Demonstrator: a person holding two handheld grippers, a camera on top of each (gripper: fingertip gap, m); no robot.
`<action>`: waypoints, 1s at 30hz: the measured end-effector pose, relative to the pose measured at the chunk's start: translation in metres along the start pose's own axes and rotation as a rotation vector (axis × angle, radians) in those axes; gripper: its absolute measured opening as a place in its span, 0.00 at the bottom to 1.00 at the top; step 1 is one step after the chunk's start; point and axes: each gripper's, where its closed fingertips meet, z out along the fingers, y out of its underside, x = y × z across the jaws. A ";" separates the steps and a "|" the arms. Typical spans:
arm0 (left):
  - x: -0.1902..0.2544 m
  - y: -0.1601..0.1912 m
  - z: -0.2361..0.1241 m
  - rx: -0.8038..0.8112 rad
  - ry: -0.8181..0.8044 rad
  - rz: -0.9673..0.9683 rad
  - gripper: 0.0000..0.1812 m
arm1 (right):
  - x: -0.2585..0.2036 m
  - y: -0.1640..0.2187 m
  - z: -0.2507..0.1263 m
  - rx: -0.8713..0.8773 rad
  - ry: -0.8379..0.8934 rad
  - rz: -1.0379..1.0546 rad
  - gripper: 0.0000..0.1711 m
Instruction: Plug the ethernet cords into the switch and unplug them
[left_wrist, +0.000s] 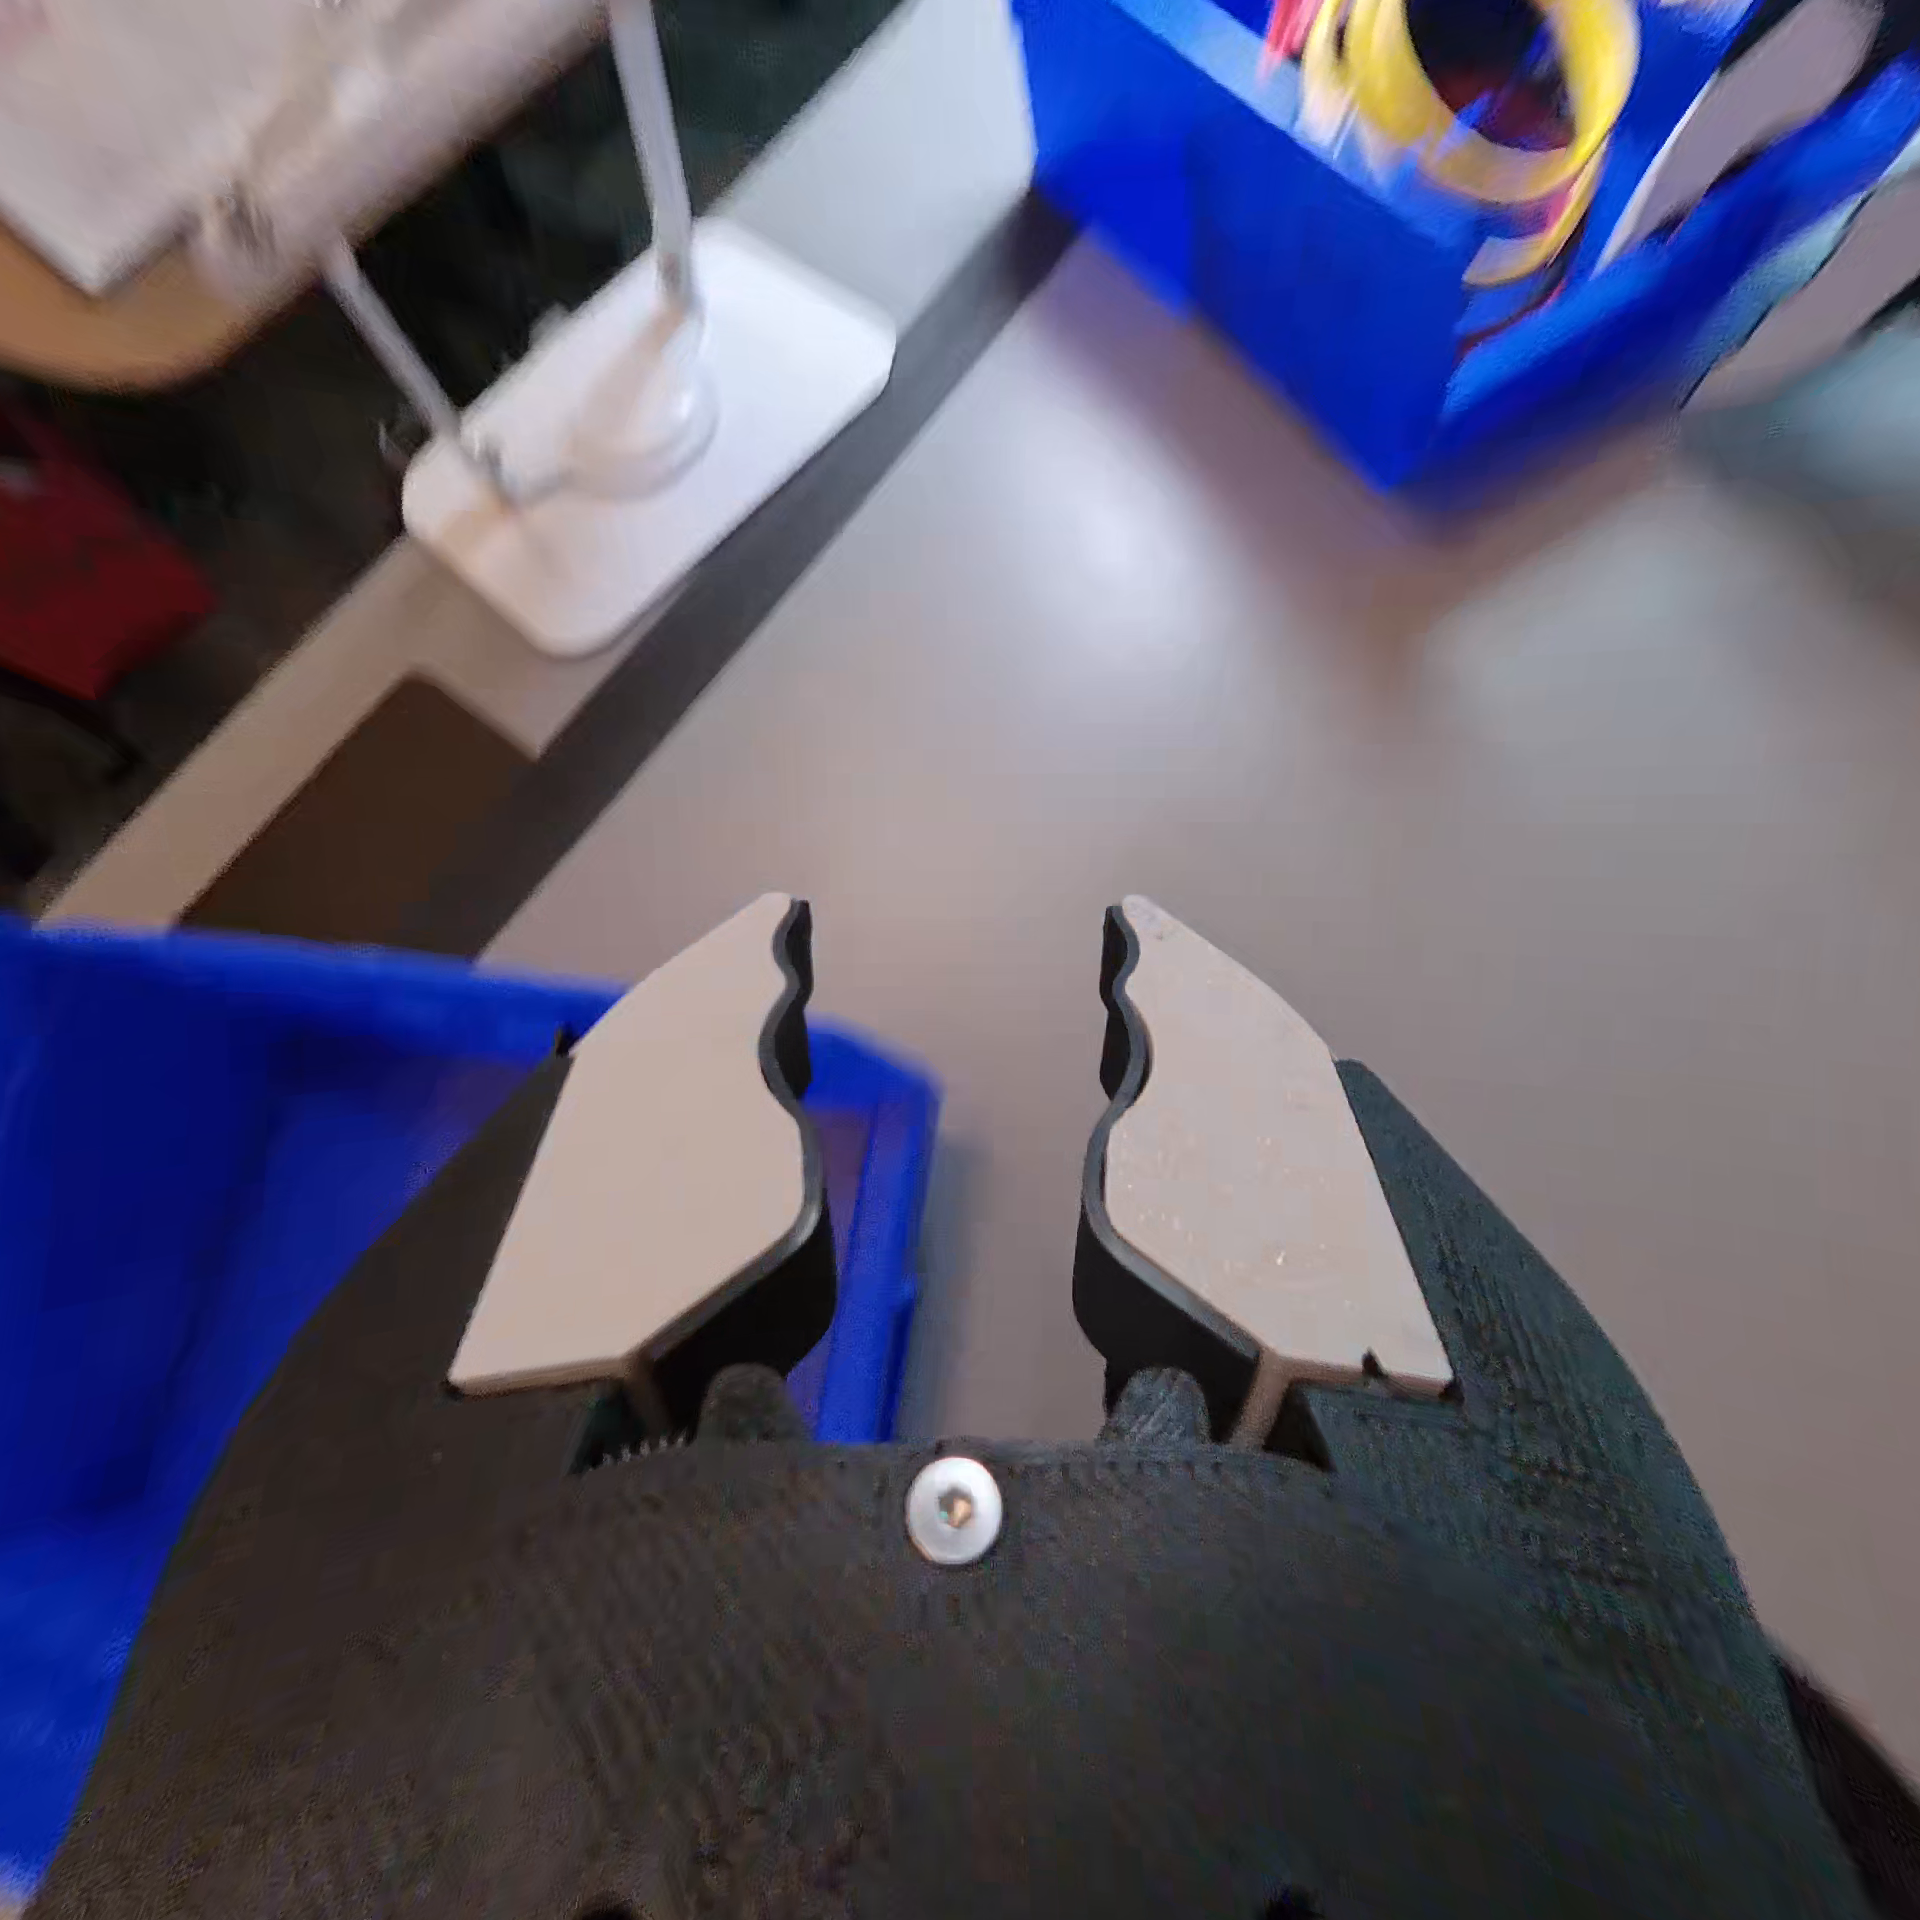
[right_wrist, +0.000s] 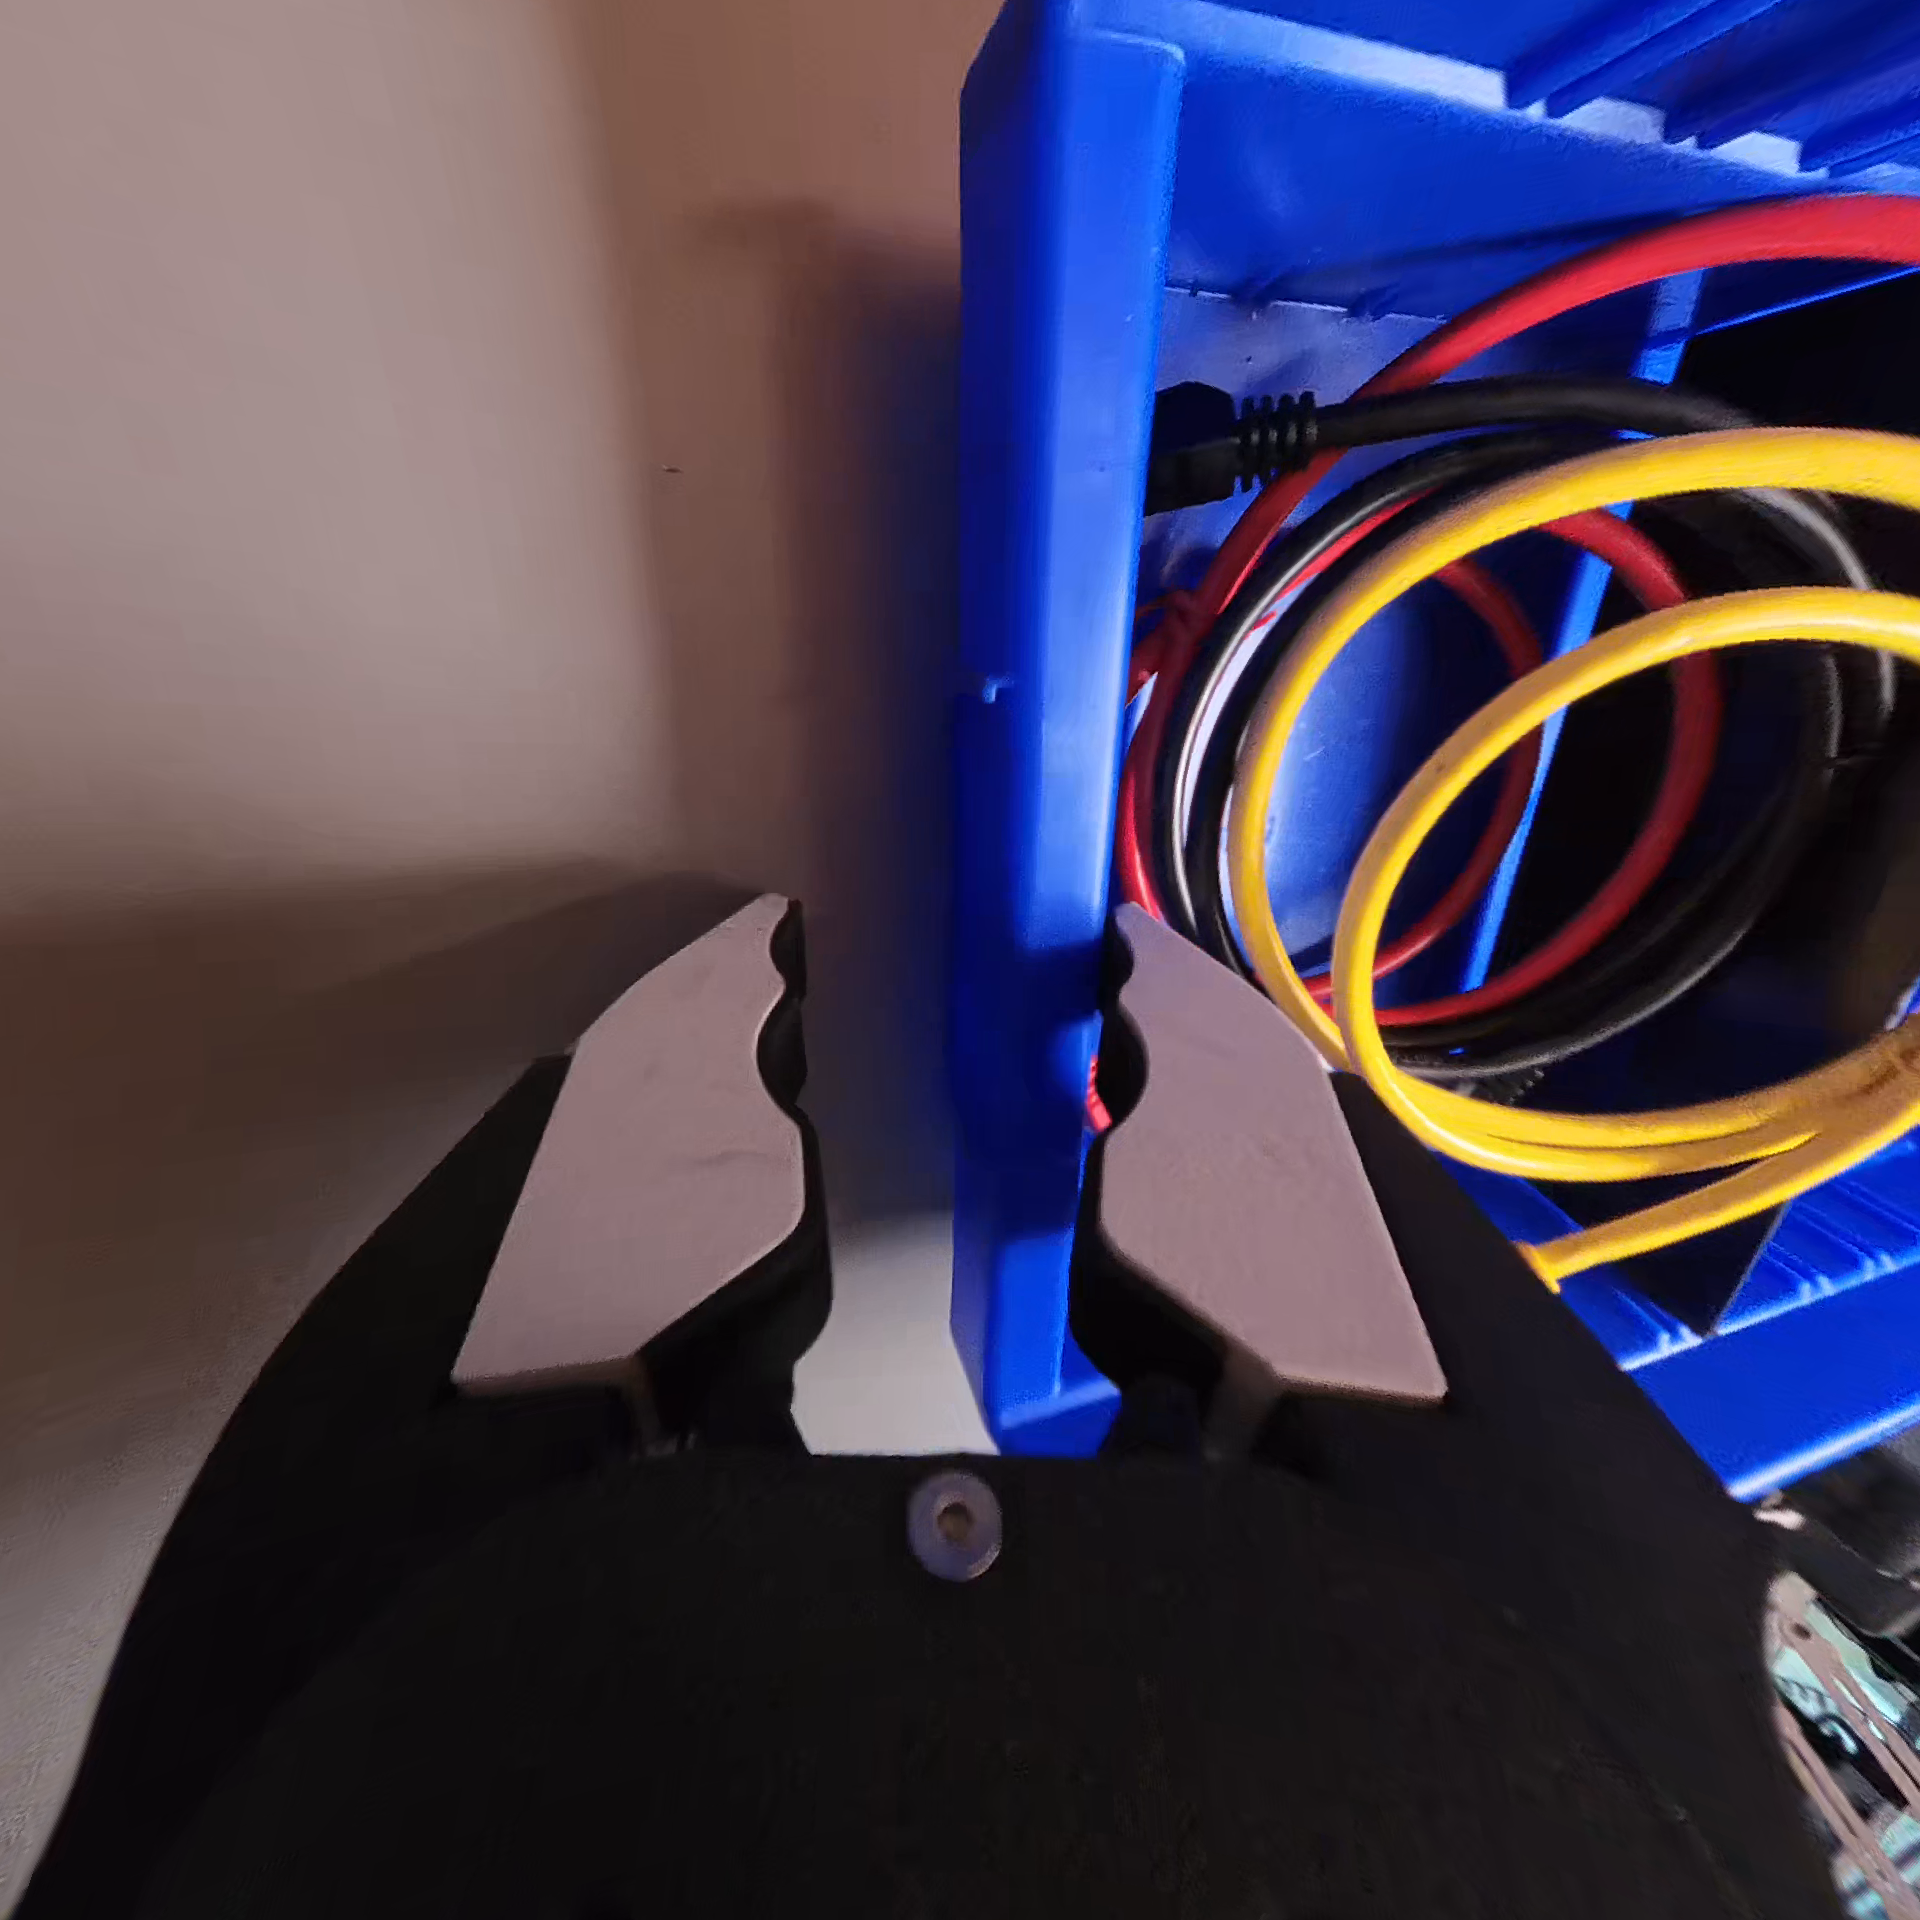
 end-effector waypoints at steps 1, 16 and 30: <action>-0.009 0.021 -0.001 -0.061 -0.019 -0.001 0.30 | 0.002 -0.002 0.005 0.007 0.015 -0.007 0.28; -0.021 0.152 0.054 -0.502 -0.088 0.257 0.15 | -0.029 -0.038 0.002 0.115 0.084 -0.265 0.16; 0.084 0.056 0.120 -0.225 0.003 0.733 0.18 | -0.143 -0.077 -0.047 0.414 0.084 -0.380 0.20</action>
